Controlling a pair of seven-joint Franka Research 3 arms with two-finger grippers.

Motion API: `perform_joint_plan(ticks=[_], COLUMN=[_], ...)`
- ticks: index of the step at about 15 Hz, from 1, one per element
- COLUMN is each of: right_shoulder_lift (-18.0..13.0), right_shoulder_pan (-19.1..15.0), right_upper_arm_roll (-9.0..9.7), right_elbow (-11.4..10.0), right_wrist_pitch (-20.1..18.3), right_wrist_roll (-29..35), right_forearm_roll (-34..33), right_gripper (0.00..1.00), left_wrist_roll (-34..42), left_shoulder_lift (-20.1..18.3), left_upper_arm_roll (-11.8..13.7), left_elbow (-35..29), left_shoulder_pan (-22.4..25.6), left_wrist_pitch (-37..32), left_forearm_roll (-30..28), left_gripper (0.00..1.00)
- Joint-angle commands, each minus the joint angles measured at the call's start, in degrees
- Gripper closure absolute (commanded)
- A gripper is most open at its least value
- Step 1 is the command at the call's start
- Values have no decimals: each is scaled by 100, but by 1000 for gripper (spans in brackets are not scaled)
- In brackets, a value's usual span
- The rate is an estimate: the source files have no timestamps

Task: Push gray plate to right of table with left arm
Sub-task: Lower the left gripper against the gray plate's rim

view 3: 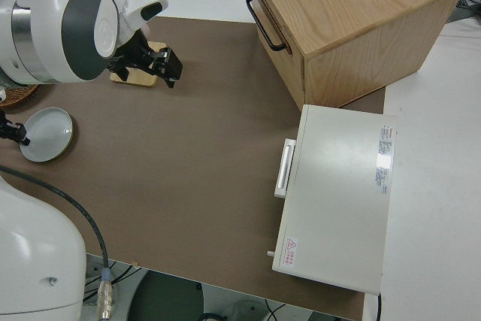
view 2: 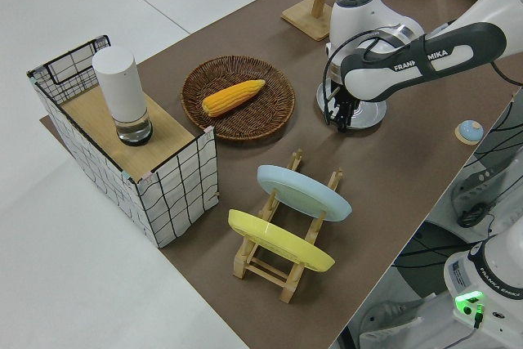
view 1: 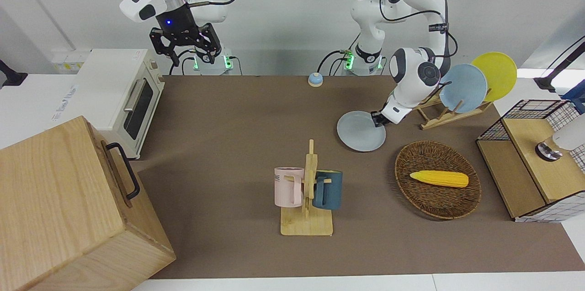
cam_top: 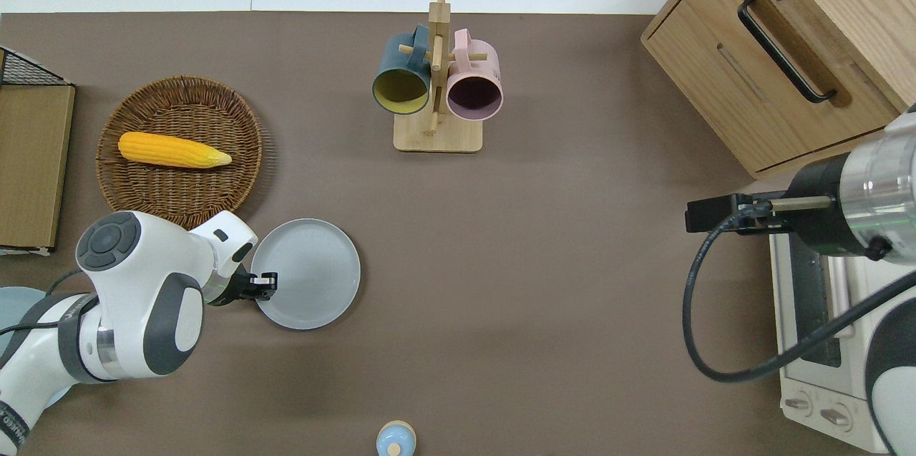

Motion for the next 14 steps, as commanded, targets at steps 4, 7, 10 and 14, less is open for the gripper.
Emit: perform_joint_plan(ticks=[4,7,10,14], right_shoulder_lift=[36,36,36,36], right_shoulder_pan=[-37,-37,-37,-37], right_upper_arm_roll=[15,23,23,23], right_elbow=[82,82,82,82], right_wrist_pitch=[-31,-31,-31,-31], right_wrist_roll=[12,12,12,12], right_forearm_roll=[92,92,92,92], right_gripper=[5,5,5,5], left_wrist_roll=[61,35,-9,-132], left_shoulder_lift=[75,83,101,110], left_upper_arm_roll=[43,16,16,7], left_elbow=[-81,-90,-81,-81], left_shoulder_pan=[-112,-129,-243,-393], left_wrist_pitch=[165,227,227,236], left_forearm_roll=[-93,-93,-93,-93], left_gripper=[1000,1000,1000,1000])
